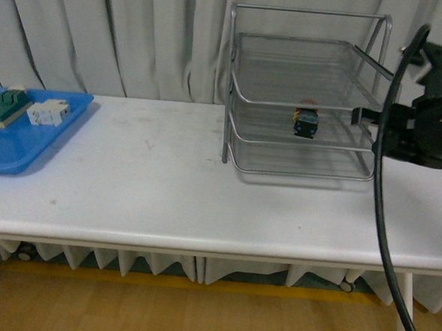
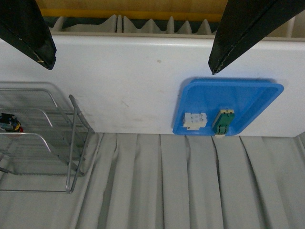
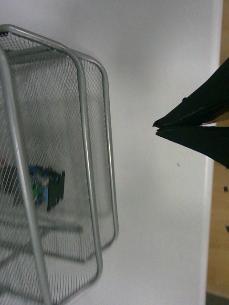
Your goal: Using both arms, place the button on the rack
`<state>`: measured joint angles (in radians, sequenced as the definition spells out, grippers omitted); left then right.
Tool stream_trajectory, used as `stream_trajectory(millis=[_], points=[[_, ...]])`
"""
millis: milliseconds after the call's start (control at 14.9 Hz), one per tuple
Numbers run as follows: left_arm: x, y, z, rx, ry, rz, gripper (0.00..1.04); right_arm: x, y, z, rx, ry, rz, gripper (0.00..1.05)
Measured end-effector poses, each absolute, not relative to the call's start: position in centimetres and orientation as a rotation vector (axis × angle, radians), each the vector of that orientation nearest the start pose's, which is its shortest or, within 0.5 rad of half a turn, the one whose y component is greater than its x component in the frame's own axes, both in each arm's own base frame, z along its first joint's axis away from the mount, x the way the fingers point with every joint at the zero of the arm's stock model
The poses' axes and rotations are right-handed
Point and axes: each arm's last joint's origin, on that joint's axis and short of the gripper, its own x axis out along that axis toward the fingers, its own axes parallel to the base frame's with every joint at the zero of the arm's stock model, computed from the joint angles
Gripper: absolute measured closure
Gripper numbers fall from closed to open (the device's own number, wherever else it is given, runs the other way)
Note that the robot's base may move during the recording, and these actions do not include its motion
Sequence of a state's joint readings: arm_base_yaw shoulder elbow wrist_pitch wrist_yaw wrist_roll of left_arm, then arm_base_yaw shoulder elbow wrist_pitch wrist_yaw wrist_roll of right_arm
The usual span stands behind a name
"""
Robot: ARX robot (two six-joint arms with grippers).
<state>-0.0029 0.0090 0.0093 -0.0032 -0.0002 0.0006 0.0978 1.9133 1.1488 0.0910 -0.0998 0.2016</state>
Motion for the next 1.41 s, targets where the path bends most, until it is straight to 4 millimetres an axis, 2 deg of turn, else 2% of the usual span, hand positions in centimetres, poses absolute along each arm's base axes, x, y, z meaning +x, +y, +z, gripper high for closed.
stream_trajectory(millis=[134,201,536,603,670,737,871,1072,1206,1273,1407], points=[[9.8,0.0,16.6,0.001,0.003,-0.003,0.07,36.0,3.0,19.0,0.277,0.609,0.184,1.03],[9.8,0.0,16.6,0.001,0.003,-0.003,0.07,33.8,1.5,20.0,0.314,0.575,0.182,1.03],[9.8,0.0,16.6,0.001,0.003,-0.003,0.07,31.2,-1.2,21.3,0.350,0.516,0.141,1.03],[9.8,0.0,16.6,0.001,0.003,-0.003,0.07,30.3,-2.4,22.3,0.347,0.451,0.117,1.03],[9.8,0.0,16.6,0.001,0.003,-0.003,0.07,28.9,-3.7,23.3,0.219,0.194,0.016,1.03],[9.8,0.0,16.6,0.001,0.004,-0.002,0.07,26.3,-3.9,23.4,0.116,0.068,-0.010,1.03],[9.8,0.0,16.6,0.001,0.003,-0.003,0.07,21.9,-2.7,23.4,0.037,0.038,-0.003,1.03],[9.8,0.0,16.6,0.001,0.003,-0.003,0.07,15.8,-1.3,21.6,0.010,0.028,0.000,1.03],[9.8,0.0,16.6,0.001,0.003,-0.003,0.07,14.6,-0.2,21.0,0.006,-0.014,-0.005,1.03],[9.8,0.0,16.6,0.001,0.003,-0.002,0.07,13.9,0.0,19.5,0.006,0.013,0.002,1.03],[9.8,0.0,16.6,0.001,0.003,-0.003,0.07,13.0,0.0,19.0,0.006,-0.006,-0.001,1.03]])
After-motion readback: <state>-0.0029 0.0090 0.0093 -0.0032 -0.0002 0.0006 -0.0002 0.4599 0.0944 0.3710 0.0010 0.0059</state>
